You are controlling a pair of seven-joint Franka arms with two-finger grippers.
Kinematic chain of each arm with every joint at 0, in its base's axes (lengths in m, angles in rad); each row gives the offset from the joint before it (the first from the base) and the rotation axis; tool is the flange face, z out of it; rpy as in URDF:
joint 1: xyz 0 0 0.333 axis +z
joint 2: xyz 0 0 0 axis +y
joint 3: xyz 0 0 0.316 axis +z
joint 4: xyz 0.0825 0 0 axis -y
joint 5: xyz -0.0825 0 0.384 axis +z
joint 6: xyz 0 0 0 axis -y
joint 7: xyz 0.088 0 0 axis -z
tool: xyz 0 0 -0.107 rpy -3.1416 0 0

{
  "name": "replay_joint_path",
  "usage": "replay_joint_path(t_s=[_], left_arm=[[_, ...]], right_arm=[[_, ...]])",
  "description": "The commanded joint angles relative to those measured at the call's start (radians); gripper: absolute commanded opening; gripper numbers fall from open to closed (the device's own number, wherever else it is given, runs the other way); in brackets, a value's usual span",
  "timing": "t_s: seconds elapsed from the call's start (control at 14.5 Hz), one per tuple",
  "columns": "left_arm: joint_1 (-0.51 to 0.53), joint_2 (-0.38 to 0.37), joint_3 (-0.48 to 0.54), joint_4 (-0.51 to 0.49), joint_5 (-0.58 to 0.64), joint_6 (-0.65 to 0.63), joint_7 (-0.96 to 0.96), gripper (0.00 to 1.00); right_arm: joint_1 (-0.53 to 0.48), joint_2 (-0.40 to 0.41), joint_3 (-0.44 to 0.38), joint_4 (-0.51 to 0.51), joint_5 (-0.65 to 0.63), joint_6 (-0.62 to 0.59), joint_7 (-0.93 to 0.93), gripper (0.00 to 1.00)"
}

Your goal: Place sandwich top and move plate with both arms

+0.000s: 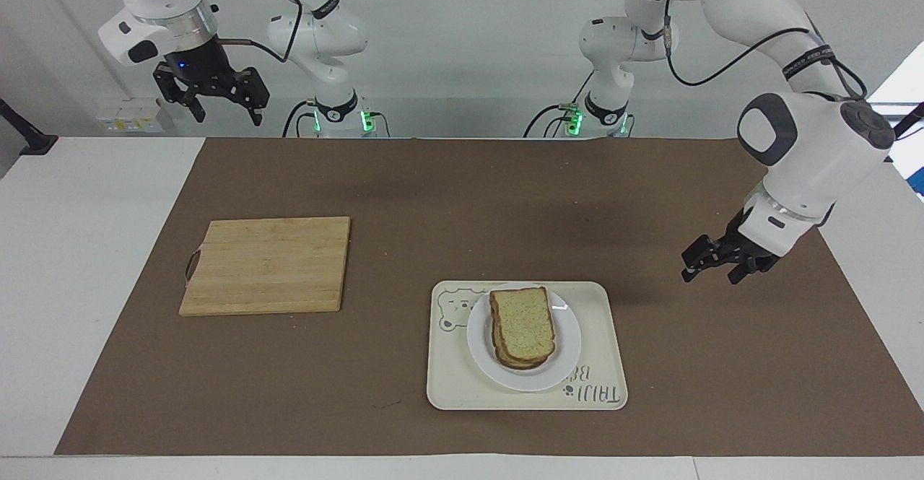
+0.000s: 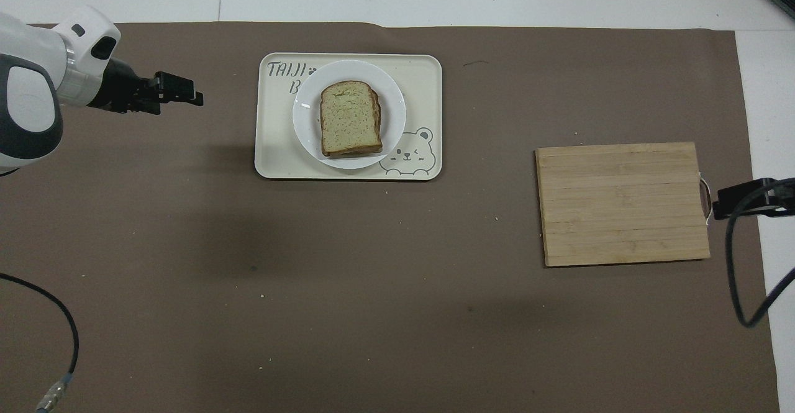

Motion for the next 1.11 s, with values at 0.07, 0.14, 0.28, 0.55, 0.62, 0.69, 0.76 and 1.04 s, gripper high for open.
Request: replay_joint_path(t_s=[0.07, 0.14, 0.28, 0.55, 0.62, 0.69, 0.76, 1.04], left_arm=[[-0.012, -0.126, 0.009, -0.021, 0.143, -0.104, -0.020, 1.00], [-0.014, -0.154, 0.009, -0.021, 0.145, -0.135, -0.020, 1.00], [-0.018, -0.209, 0.009, -0.019, 0.148, -0.234, -0.020, 1.00], [-0.018, -0.280, -0.001, -0.019, 0.142, -0.313, -0.020, 1.00], [-0.018, -0.292, -0.001, -0.019, 0.146, -0.336, -0.020, 1.00], [-0.018, -0.300, -0.002, -0.019, 0.148, -0.349, -0.020, 1.00], [-0.018, -0.301, -0.001, -0.019, 0.154, -0.369, -0.020, 1.00], [-0.018, -0.304, -0.002, -0.017, 0.171, -0.464, -0.018, 1.00]], right_arm=[[-0.008, 0.003, 0.003, 0.012, 0.019, -0.010, -0.026, 1.00], [-0.006, 0.003, 0.004, 0.012, 0.019, -0.010, -0.024, 1.00], [-0.008, 0.003, 0.004, 0.012, 0.019, -0.010, -0.024, 1.00], [-0.008, 0.000, 0.004, 0.005, 0.021, -0.011, -0.026, 1.00], [-0.008, 0.000, 0.004, 0.005, 0.021, -0.010, -0.026, 1.00], [-0.008, 0.000, 0.004, 0.005, 0.021, -0.010, -0.026, 1.00], [-0.008, 0.000, 0.004, 0.005, 0.021, -0.010, -0.026, 1.00], [-0.008, 0.000, 0.004, 0.004, 0.021, -0.011, -0.026, 1.00]])
